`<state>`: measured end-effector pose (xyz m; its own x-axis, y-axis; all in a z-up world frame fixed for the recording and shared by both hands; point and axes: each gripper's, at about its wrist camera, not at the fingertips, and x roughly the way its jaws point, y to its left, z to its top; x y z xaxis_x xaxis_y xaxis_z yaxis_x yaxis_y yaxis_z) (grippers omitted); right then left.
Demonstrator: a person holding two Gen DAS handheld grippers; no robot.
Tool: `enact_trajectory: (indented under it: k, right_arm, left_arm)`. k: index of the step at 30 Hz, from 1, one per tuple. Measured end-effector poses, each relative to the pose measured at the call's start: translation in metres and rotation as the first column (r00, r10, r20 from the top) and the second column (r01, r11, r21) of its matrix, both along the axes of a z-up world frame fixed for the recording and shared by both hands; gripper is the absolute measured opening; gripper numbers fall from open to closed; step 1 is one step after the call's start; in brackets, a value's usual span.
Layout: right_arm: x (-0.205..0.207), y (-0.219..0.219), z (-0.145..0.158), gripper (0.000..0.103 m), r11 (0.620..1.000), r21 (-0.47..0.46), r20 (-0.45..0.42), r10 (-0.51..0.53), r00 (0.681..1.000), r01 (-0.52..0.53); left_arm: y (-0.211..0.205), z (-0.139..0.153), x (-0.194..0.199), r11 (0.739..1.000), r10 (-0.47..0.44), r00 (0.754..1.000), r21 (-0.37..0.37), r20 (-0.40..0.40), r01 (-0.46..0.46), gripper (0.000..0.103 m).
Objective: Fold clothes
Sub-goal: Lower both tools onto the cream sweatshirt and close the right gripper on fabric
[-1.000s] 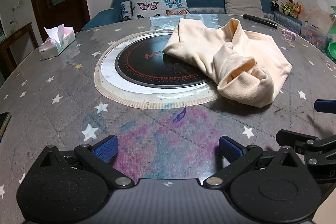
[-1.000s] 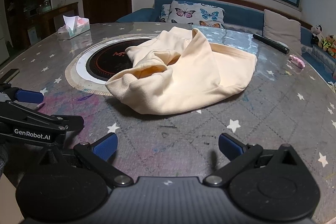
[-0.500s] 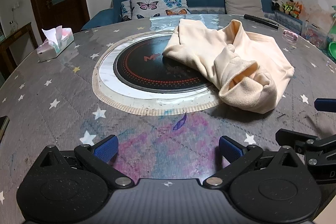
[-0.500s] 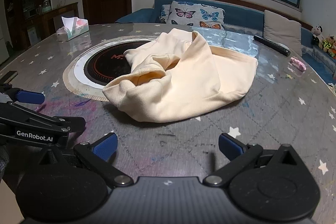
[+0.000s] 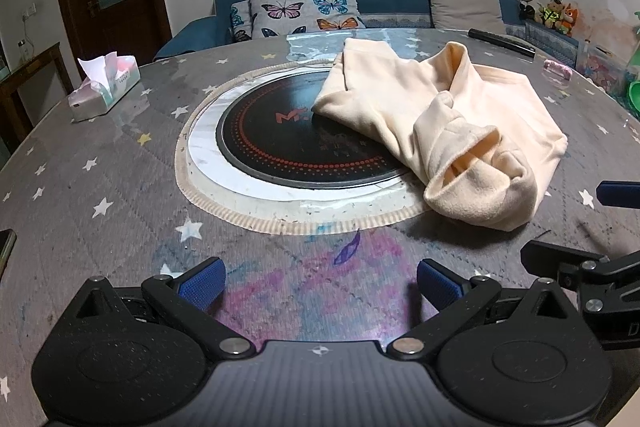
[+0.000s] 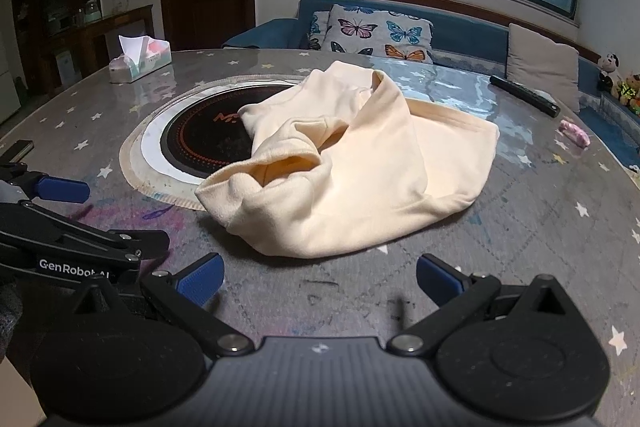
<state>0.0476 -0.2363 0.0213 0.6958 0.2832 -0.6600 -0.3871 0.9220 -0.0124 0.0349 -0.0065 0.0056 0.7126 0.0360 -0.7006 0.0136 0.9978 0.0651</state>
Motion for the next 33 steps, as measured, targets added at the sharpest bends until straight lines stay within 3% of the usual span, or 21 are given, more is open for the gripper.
enact_trajectory:
  k: [8,16,26,33]
  right_arm:
    - [0.006,-0.004,0.005,0.103,1.000,0.009,0.003,-0.004,1.000,0.004]
    - [0.021,-0.016,0.024,0.103,1.000,0.029,0.032,-0.006,0.999,0.005]
    - [0.101,-0.025,0.042,0.089,0.997,0.019,0.063,-0.074,0.995,0.073]
    - [0.166,-0.006,0.039,0.077,0.999,-0.003,0.053,-0.039,0.998,0.039]
  left_arm:
    - [0.000,0.003,0.005,1.000,0.006,1.000,0.009,0.006,-0.006,0.103]
    - [0.013,0.026,0.019,0.999,0.033,0.998,0.005,0.053,-0.034,0.102]
    - [0.014,0.047,0.057,0.999,-0.012,0.997,-0.044,0.072,0.016,0.084]
    - [-0.006,0.053,0.085,0.991,-0.118,0.990,-0.053,0.081,0.122,0.081]
